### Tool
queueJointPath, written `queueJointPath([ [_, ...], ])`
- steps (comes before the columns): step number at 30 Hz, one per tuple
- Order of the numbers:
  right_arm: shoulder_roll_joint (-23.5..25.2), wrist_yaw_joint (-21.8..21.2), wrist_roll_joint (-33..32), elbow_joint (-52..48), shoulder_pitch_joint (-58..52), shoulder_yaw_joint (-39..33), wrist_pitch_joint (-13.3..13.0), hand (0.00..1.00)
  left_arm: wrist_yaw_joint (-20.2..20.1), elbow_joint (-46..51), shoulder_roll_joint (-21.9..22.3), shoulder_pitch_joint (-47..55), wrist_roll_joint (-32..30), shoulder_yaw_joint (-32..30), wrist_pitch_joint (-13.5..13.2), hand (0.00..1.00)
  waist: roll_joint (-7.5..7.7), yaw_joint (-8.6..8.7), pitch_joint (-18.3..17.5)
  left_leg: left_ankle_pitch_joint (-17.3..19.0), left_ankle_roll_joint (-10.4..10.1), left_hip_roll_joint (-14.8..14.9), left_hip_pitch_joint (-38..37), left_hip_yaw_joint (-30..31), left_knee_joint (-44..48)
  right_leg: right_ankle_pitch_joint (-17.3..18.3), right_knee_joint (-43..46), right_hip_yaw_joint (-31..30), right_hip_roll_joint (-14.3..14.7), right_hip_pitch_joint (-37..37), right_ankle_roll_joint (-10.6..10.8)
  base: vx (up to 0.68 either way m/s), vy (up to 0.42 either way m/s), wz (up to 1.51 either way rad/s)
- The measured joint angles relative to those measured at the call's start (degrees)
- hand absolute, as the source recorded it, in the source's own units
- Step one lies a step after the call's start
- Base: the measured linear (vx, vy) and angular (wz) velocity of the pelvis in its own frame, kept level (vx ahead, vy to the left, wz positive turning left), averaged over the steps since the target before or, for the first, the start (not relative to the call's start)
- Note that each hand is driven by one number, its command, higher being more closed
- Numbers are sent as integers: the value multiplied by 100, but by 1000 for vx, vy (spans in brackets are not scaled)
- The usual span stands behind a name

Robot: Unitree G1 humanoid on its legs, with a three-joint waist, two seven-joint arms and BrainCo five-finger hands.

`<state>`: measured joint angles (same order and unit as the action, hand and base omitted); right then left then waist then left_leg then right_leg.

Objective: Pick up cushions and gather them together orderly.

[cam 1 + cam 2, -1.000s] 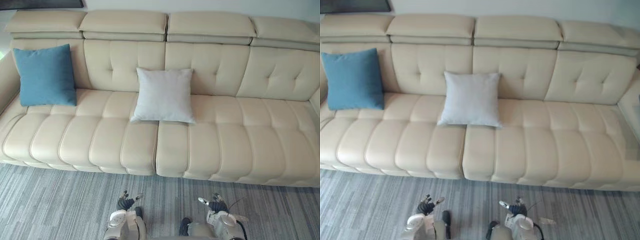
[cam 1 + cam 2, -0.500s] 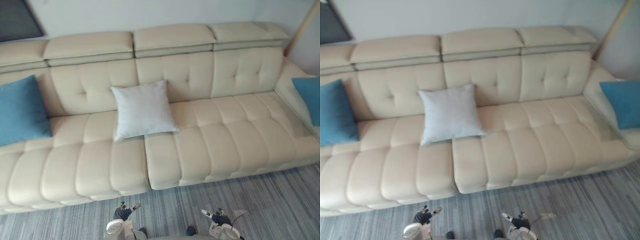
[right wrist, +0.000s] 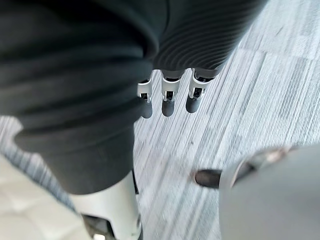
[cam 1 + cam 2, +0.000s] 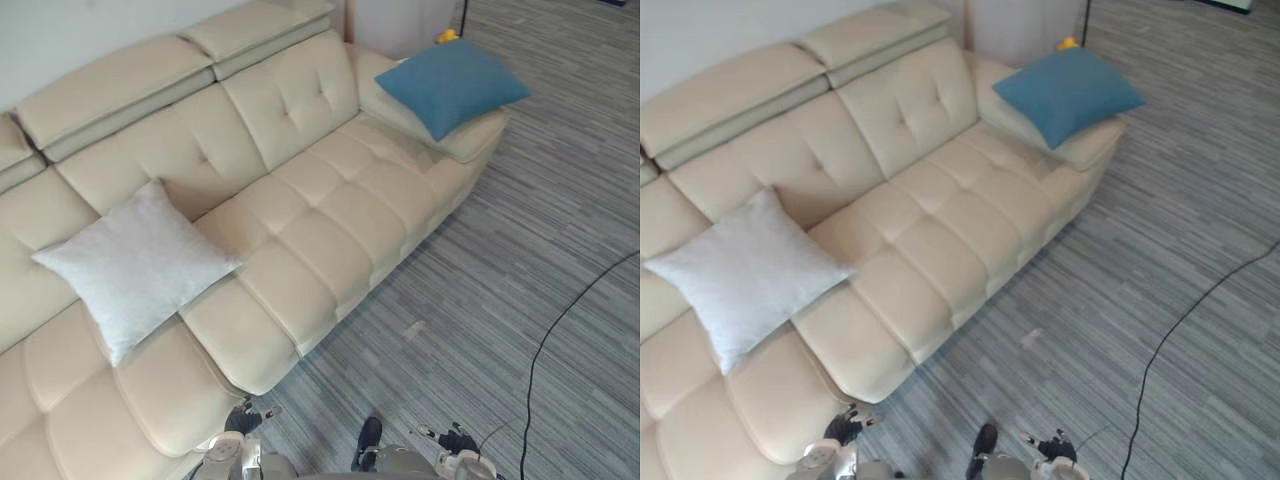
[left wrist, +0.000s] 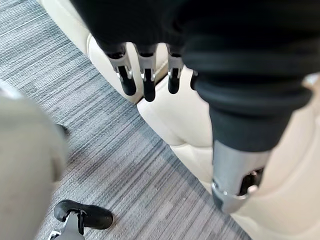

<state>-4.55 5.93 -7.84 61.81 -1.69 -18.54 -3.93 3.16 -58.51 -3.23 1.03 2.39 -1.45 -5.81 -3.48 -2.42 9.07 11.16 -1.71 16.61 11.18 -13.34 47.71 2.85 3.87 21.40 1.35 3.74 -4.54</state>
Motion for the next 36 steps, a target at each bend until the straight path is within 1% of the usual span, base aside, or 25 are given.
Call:
queueJointPath([
  [2, -8, 49, -116, -43, 114, -96, -2, 0, 9, 223, 7, 16, 8, -31, 0, 0, 79, -101, 105, 311, -183, -542, 400, 444, -173, 10, -30, -409, -3, -9, -15, 82, 3, -96],
  [3, -7, 67, -121, -49, 124, -108, -4, 0, 19, 317, 18, 26, 16, -24, -7, 0, 103, -145, 129, 331, -206, -844, 560, 605, -771, 9, -101, -614, -8, -4, -14, 67, 0, -87],
  [7, 79, 88, -121, -265, 114, -132, -13, 0, 48, 416, 96, 76, 23, -175, -6, 0, 102, -288, 131, 112, -314, -1370, 634, 1276, -2564, 5, -196, -1148, 80, 7, -7, 107, 42, -94],
  [9, 172, 88, -114, -243, 117, -203, -7, 0, 54, 416, 128, 97, 151, -215, -13, 0, 11, -413, 62, -123, -52, -1358, 551, 1638, -2802, 4, -154, -1575, 283, 2, 23, 189, 132, -139],
  [11, 297, 83, -105, -375, 46, -130, -2, 0, 55, 430, 96, 156, 175, -217, -4, 0, 184, -436, -39, -135, -43, -1302, 394, 1307, -2829, 125, 82, -1847, 244, 49, 200, 244, 134, -114],
  [12, 370, 81, -85, -481, -56, -67, -15, 0, 56, 432, 1, 201, 173, -173, -3, 0, 313, -457, -96, -128, -48, -1299, 163, 1010, -2995, 364, 631, -1889, 109, 240, 470, 330, 160, -107],
  [13, 409, 79, -54, -478, -76, 7, -10, 0, 65, 422, -55, 199, 171, -135, 5, 0, 432, -439, -111, -111, -24, -1334, -81, 747, -3115, 690, 1857, -1832, -87, 721, 929, 325, 160, -99],
  [14, 425, 82, -46, -478, -88, 47, -9, 0, 69, 421, -63, 191, 171, -122, 13, 0, 453, -408, -102, -67, 1, -1355, -160, 715, -3121, 742, 2276, -1762, -160, 883, 1033, 317, 141, -60],
  [15, 426, 82, 14, -514, -117, 80, -13, 0, 82, 424, -115, 175, 168, 39, 17, 0, 493, -345, -91, 54, 59, -1400, -384, 636, -3134, 731, 3255, -1494, -407, 1259, 1192, 292, 71, -22],
  [16, 409, 83, 109, -463, -100, 79, -8, 0, 121, 423, -154, 168, 165, 190, 17, 0, 478, -328, -65, 93, 133, -1412, -701, 511, -3170, 842, 3869, -1121, -724, 1373, 1048, 304, 47, -21],
  [18, 413, 77, 116, -433, -65, 104, -9, 0, 168, 423, -177, 149, 166, 261, 16, 0, 508, -307, -89, 169, 125, -1401, -1007, 477, -3321, 996, 3858, -762, -980, 1349, 868, 280, -5, -11],
  [19, 408, 69, 118, -336, 43, 183, -10, 0, 184, 423, -201, 118, 166, 261, 14, 0, 484, -241, -80, 196, 85, -1282, -1203, 470, -3489, 1046, 3414, -423, -1082, 1356, 792, 386, -70, -3],
  [21, 396, 61, 122, -189, 341, 211, -9, 0, 195, 419, -235, 55, 166, 262, 19, 0, 371, -109, -11, 214, -62, -982, -1449, 437, -3796, 886, 2422, -32, -977, 1447, 735, 490, -153, -20],
  [23, 384, 66, 138, -182, 459, 285, -8, 0, 195, 375, -282, 18, 163, 295, 19, 0, 323, -89, 62, 196, -98, -839, -1723, 280, -4048, 257, 1327, -69, -811, 1526, 740, 465, -201, -34],
  [24, 394, 65, 180, -167, 422, 343, -6, 0, 187, 314, -398, 27, 161, 360, 17, 0, 510, -75, 50, 218, -135, -980, -1920, 294, -4075, -392, 562, -393, -847, 1484, 776, 522, -289, -22],
  [25, 352, 65, 229, -131, 394, 348, -3, 0, 177, 241, -423, 26, 159, 360, 20, 0, 556, -64, 65, 291, -242, -1004, -2072, 364, -4030, -886, 639, -598, -818, 1456, 401, 595, -335, -37],
  [26, 167, 64, 307, -20, 423, 344, 2, 0, 164, 144, -281, 5, 124, 349, 28, 0, 280, -70, 77, 306, -275, -770, -2084, 581, -3678, -431, 1012, -600, -622, 1449, 353, 489, -280, -27],
  [27, 130, 63, 319, 5, 422, 336, 2, 0, 167, 143, -253, 4, 116, 350, 27, 0, 237, -60, 71, 306, -275, -723, -1990, 672, -3445, -325, 1072, -595, -588, 1447, 340, 439, -257, -33],
  [28, 57, 59, 325, 30, 357, 212, 4, 0, 163, 160, -128, -4, 106, 289, 15, 0, 73, -34, 51, 147, -495, -530, -1389, 1093, -1923, -3, 1132, -536, -399, 1241, 256, 371, -220, -12],
  [29, 49, 64, 324, 27, 344, 198, 4, 0, 164, 165, -98, -11, 106, 259, 16, 0, 29, -30, 77, 7, -611, -480, -1225, 1210, -1490, 56, 1096, -497, -359, 1125, 240, 588, -270, 3],
  [30, 51, 94, 314, 3, 309, 197, 11, 0, 160, 173, -9, -19, 109, 256, 16, 0, -4, -13, 160, -231, -828, -355, -637, 1505, -11, 205, 915, -431, -200, 640, 126, 509, -184, 15],
  [31, 46, 99, 313, 5, 290, 196, 17, 0, 160, 173, 4, -17, 110, 261, 16, 0, -5, -14, 172, -213, -834, -326, -491, 1515, 322, 243, 864, -419, -176, 481, 87, 597, -184, 16],
  [32, 58, 140, 284, 5, 284, 200, 19, 0, 146, 302, -56, 2, 112, 263, -4, 0, 70, -78, 224, -34, -659, -342, -98, 1416, 931, 387, 724, -416, -143, 48, -15, 370, -101, 3],
  [35, 61, 202, 265, 0, 419, 169, 4, 0, 169, 472, -84, -21, 123, 258, -12, 0, 171, -138, 274, 263, -420, -513, 631, 966, 506, 443, 278, -432, -142, -557, 23, 409, -80, -6],
  [36, 57, 213, 216, -6, 555, 104, 3, 0, 167, 520, -93, -48, 144, 263, -12, 0, 152, -152, 295, 306, -340, -720, 862, 791, -337, 458, 70, -473, -181, -793, 54, 515, 54, -15],
])
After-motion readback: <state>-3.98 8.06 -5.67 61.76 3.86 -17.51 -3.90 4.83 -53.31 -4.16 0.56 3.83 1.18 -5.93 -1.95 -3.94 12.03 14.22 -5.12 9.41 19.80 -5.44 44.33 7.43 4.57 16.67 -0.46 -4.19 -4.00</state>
